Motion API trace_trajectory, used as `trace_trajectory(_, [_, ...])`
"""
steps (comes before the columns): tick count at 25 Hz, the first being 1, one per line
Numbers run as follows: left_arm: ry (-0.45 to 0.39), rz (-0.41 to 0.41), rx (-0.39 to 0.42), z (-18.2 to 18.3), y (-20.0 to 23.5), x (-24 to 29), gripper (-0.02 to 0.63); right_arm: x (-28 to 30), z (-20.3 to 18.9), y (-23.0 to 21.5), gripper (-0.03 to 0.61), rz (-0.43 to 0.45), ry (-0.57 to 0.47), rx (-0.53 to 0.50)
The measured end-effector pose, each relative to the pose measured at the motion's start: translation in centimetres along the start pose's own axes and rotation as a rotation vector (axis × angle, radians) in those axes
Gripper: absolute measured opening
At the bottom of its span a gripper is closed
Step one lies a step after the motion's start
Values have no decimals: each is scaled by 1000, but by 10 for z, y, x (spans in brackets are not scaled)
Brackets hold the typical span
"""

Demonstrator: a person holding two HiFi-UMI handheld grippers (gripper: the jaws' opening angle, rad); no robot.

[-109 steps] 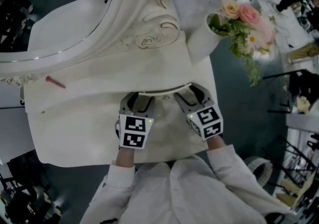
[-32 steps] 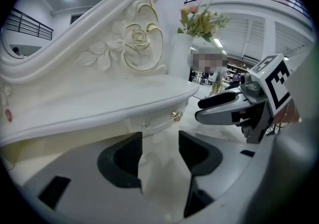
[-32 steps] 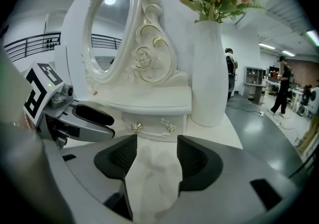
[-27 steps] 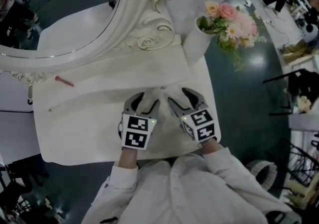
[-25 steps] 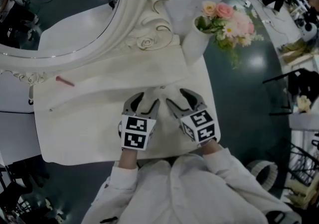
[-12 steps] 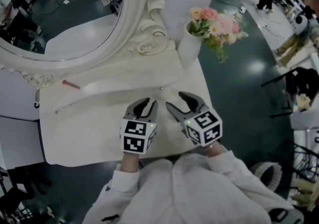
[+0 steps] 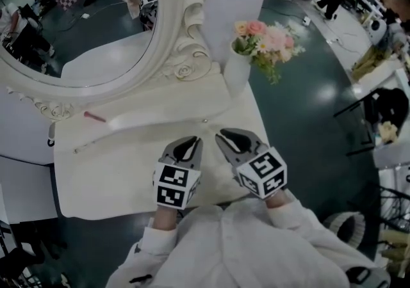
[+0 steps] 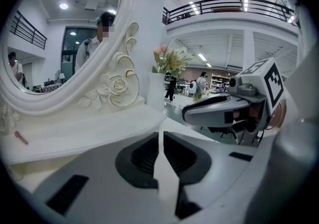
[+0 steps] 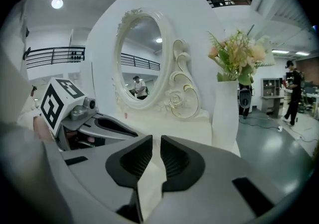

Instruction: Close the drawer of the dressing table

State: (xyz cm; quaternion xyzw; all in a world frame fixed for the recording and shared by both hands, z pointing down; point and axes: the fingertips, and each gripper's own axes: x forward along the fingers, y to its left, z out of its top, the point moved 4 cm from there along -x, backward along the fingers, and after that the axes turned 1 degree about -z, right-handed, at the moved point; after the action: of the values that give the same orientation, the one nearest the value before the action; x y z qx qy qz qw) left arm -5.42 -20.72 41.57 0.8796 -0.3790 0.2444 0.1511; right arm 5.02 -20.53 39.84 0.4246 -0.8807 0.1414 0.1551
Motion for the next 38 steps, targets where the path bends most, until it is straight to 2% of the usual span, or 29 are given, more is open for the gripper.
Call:
trace_trajectory(5, [-44, 30, -4, 7, -5, -8, 29, -12, 10, 9, 14, 2, -9, -39])
trace_trajectory(13, [-54, -23, 13, 12, -18, -16, 25, -20, 6, 14, 8, 18, -11, 14])
trace_trajectory(16, [-37, -19, 7, 9, -17, -15, 20, -18, 2, 14, 8, 26, -6, 35])
trace_trajectory(21, [3, -21, -13, -1, -17, -13, 17, -16, -3, 19, 8, 22, 18, 2])
trace_trajectory(26, [7, -40, -32, -4, -20, -7, 14, -10, -3, 25, 8, 50, 32, -25])
trace_trajectory(38, [26, -56, -38, -7, -22, 1, 9, -7, -8, 19, 8, 41, 57, -25])
